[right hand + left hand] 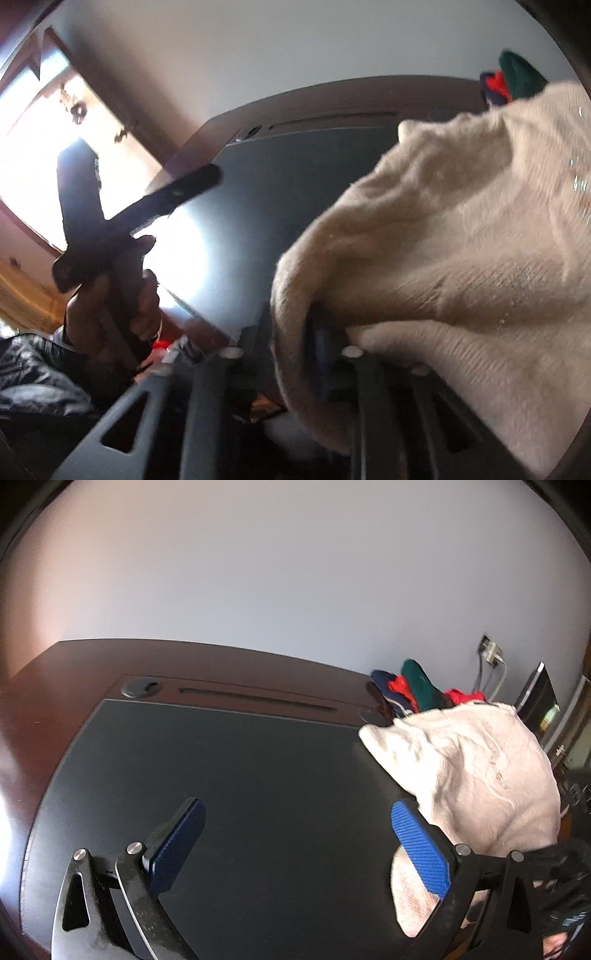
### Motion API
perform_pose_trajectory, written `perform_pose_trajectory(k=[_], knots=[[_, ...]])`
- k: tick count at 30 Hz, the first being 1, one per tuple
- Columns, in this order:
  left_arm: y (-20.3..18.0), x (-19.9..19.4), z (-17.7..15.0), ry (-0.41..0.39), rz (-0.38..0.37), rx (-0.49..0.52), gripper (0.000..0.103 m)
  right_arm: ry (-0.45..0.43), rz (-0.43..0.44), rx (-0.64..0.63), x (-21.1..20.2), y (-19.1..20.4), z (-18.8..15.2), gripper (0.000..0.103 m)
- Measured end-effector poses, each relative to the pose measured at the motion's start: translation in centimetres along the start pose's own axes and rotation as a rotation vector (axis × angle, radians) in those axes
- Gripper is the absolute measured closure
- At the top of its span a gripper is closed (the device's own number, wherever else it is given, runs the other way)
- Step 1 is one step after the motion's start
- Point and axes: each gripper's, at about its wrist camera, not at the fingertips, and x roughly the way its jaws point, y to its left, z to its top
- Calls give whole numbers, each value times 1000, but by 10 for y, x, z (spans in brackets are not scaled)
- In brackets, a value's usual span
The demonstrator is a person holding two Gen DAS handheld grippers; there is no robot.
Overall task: Fold clothes
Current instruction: 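Pull the beige sweater off the pile onto the desk with the right gripper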
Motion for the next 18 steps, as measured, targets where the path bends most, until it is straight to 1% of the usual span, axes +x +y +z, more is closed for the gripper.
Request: perform_pose_trajectory(k=[1, 2, 3, 4, 6, 8, 9, 10, 11, 12, 13, 15, 17, 18], knots=[[-1, 0, -1, 0, -5, 9, 1, -2, -6, -20, -5, 0, 1, 58], [-2, 0, -1, -1, -9, 17, 1, -4, -11, -39, -9, 1, 2, 53], [-4, -1, -2, -1, -13, 26, 1, -6, -17, -59, -14, 1, 3, 44], [-5, -1, -3, -2, -17, 35, 1, -8, -22, -79, -19, 1, 4, 39], [-7, -2, -4, -3, -26, 52, 1, -16, -30, -111, -27, 0, 7, 38], [-6, -2, -4, 3, -37, 44, 1, -42, -31, -104, -46, -25, 31, 38], [-6, -2, -5, 6, -43, 40, 1, -61, -53, -101, -59, -35, 34, 37], [-6, -2, -5, 9, -50, 35, 1, -86, -91, -100, -81, -56, 36, 32], [-5, -2, -5, 10, -56, 33, 1, -116, -131, -83, -100, -76, 39, 30], [-5, -3, -6, 11, -61, 30, 1, -156, -176, -43, -114, -93, 47, 24], [-5, -3, -7, 11, -65, 31, 1, -195, -220, -3, -128, -110, 55, 16], [-4, -5, -8, 10, -72, 34, 1, -275, -303, 90, -156, -146, 71, 9], [-4, -5, -9, 16, -81, 30, 1, -349, -359, 227, -185, -196, 88, 8], [-4, -5, -10, 20, -85, 28, 1, -372, -376, 287, -199, -220, 88, 8]])
